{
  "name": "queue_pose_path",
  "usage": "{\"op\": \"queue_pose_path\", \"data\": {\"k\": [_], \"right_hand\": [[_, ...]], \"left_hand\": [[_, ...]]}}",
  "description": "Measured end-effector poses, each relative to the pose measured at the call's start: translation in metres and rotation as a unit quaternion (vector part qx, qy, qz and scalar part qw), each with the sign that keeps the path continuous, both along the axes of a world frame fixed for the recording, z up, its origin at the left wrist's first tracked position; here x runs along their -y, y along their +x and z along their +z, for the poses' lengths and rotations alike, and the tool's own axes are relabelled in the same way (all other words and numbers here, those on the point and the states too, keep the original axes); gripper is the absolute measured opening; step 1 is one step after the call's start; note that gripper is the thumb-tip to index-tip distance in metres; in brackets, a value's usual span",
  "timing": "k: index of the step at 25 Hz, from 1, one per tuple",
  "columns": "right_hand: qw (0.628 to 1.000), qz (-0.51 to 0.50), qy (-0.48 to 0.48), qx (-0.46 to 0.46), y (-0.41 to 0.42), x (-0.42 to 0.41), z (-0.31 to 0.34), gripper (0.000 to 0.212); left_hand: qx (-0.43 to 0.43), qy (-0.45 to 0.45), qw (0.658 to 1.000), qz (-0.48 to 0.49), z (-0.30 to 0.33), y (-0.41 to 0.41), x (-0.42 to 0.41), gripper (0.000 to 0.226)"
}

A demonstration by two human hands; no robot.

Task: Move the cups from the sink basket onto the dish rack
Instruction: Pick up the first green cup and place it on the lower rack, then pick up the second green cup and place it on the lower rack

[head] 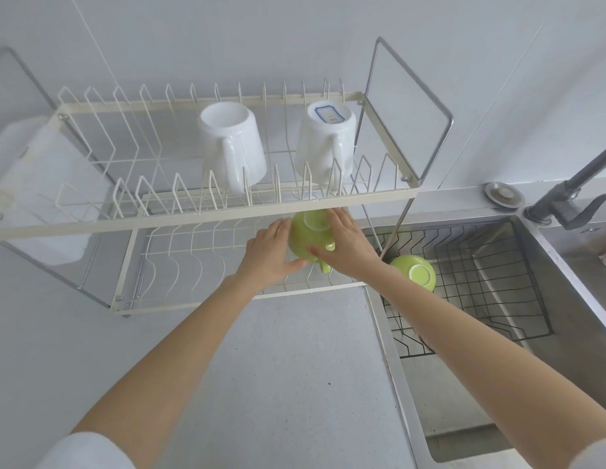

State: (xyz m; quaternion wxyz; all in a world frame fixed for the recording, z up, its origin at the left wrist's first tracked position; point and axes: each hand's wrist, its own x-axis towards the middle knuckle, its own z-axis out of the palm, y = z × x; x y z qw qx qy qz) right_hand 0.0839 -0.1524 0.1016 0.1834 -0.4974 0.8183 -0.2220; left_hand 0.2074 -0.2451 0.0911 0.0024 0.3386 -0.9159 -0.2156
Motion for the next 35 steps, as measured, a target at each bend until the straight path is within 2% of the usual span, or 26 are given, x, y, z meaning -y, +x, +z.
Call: {"op": "queue_pose_path", "data": {"k": [3, 7, 14, 26, 35], "right_hand": [[0.999, 0.029, -0.001, -0.037, 0.013, -0.020, 0.008, 0.078], [0.995, 0.047, -0.003, -0.086, 0.026, -0.057, 0.015, 0.075], [0.993, 0.037, 0.013, -0.109, 0.028, -0.132, 0.005, 0.073], [0.989, 0.016, 0.088, -0.115, -0.074, -0.234, -0.012, 0.072], [0.988, 0.037, 0.113, -0.100, -0.145, -0.260, -0.033, 0.076]], "left_hand": [[0.033, -0.076, 0.996, -0.029, 0.005, 0.021, -0.021, 0.080], [0.054, -0.104, 0.993, -0.026, 0.014, 0.044, -0.056, 0.075], [0.042, -0.117, 0.992, -0.028, 0.020, 0.047, -0.122, 0.075], [0.043, -0.090, 0.994, -0.050, 0.002, -0.051, -0.218, 0.074], [0.068, -0.062, 0.995, -0.029, -0.020, -0.127, -0.245, 0.077]]}}
